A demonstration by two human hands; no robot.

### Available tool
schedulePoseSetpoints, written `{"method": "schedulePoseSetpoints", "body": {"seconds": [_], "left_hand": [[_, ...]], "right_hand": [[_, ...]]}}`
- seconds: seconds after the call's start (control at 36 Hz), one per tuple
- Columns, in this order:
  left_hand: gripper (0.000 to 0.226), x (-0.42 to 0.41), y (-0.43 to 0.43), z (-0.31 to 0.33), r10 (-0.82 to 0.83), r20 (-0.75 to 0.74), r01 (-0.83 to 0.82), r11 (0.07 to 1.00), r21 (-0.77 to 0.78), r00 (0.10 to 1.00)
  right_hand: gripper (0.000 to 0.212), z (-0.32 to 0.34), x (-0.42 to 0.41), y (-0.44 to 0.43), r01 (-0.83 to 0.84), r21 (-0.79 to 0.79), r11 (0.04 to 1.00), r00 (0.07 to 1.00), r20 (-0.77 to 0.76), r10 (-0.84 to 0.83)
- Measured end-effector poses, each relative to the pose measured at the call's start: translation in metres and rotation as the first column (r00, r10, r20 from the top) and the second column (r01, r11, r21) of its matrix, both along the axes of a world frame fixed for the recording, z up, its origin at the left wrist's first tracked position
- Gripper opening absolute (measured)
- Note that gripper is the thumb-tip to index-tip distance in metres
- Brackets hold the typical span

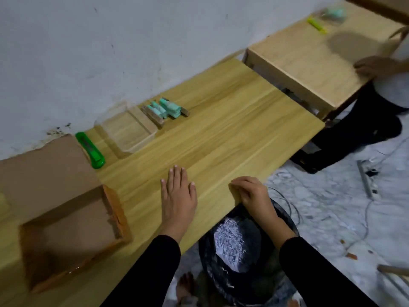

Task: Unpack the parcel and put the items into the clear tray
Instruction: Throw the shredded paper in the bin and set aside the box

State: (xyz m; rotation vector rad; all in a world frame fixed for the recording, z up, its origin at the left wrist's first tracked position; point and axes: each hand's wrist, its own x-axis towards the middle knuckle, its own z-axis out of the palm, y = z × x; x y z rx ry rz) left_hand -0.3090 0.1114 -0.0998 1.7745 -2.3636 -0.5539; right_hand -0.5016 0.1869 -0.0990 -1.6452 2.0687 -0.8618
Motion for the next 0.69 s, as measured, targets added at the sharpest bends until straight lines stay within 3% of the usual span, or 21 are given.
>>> {"method": "schedulePoseSetpoints", "body": {"seconds": [0.14, 0.28, 0.39, 0.47, 0.58, 0.69], "left_hand": [[0.053, -0.009, 0.017, 0.000, -0.108, -0.001, 0.108, 0.994, 0.001, 0.994], [0.054, -0.006, 0.025, -0.002, -0.161, 0.002, 0.161, 0.987, 0.008, 0.987], [0.053, 0.001, 0.027, -0.001, -0.210, -0.002, 0.210, 0.978, 0.017, 0.978], [0.053, 0.007, 0.028, 0.005, -0.239, -0.011, 0.239, 0.970, 0.050, 0.971], [0.051, 0.013, 0.026, 0.025, -0.262, -0.070, 0.269, 0.952, 0.147, 0.963], [0.049, 0.024, 0.026, 0.053, -0.223, -0.132, 0.241, 0.959, 0.146, 0.966]], "right_hand": [[0.009, 0.002, -0.014, 0.054, 0.332, -0.107, 0.937, 0.943, 0.043, -0.329], [0.010, -0.009, -0.006, 0.092, 0.470, 0.018, 0.883, 0.881, 0.045, -0.470], [0.037, -0.023, 0.006, 0.110, 0.438, 0.334, 0.834, 0.880, 0.029, -0.474], [0.048, -0.017, 0.015, 0.114, 0.406, 0.443, 0.799, 0.888, 0.016, -0.460], [0.045, 0.010, 0.024, 0.102, 0.423, 0.397, 0.814, 0.886, 0.008, -0.464], [0.040, 0.052, 0.034, 0.068, 0.410, 0.249, 0.878, 0.905, 0.004, -0.424]]}}
